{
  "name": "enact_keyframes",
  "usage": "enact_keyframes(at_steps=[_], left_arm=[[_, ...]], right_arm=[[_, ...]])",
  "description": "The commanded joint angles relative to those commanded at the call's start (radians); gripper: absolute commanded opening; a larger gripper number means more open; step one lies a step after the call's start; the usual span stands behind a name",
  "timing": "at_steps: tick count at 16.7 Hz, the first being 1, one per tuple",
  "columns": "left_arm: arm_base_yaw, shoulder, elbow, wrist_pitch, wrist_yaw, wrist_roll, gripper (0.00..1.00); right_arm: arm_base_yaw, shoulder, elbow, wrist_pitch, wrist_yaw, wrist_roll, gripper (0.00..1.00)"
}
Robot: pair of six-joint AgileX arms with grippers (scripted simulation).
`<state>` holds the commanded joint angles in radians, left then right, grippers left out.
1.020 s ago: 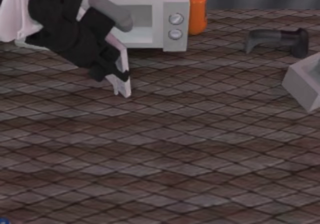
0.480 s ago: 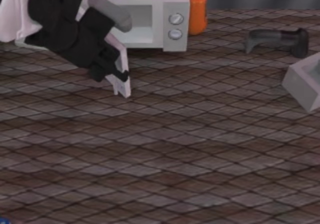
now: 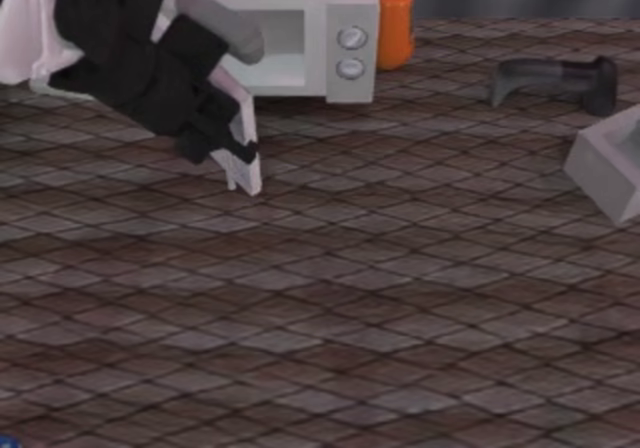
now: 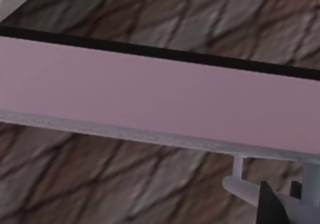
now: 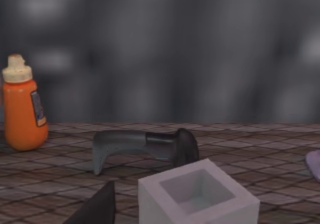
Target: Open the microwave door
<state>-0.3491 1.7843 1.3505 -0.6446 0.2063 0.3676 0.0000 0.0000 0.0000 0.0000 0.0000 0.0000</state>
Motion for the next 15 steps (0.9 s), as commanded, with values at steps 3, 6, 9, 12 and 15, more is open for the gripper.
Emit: enact_keyframes(at_steps=[3,6,9,12,15], left_arm=[[-0.004,0.002,-0.005,-0.001,0.007,0.000,0.00],[0.016,-0.007,-0.010,-0.012,0.029,0.050,0.00],[0.046,-0.018,-0.020,-0.028,0.060,0.117,0.00],[0.056,-0.023,-0.023,-0.034,0.071,0.142,0.00],[0.056,-0.023,-0.023,-0.034,0.071,0.142,0.00]], right_arm=[[0.000,0.000,0.000,0.000,0.000,0.000,1.00],[0.000,0.000,0.000,0.000,0.000,0.000,1.00],[0.000,0.000,0.000,0.000,0.000,0.000,1.00],[0.000,0.000,0.000,0.000,0.000,0.000,1.00],[0.000,0.000,0.000,0.000,0.000,0.000,1.00]])
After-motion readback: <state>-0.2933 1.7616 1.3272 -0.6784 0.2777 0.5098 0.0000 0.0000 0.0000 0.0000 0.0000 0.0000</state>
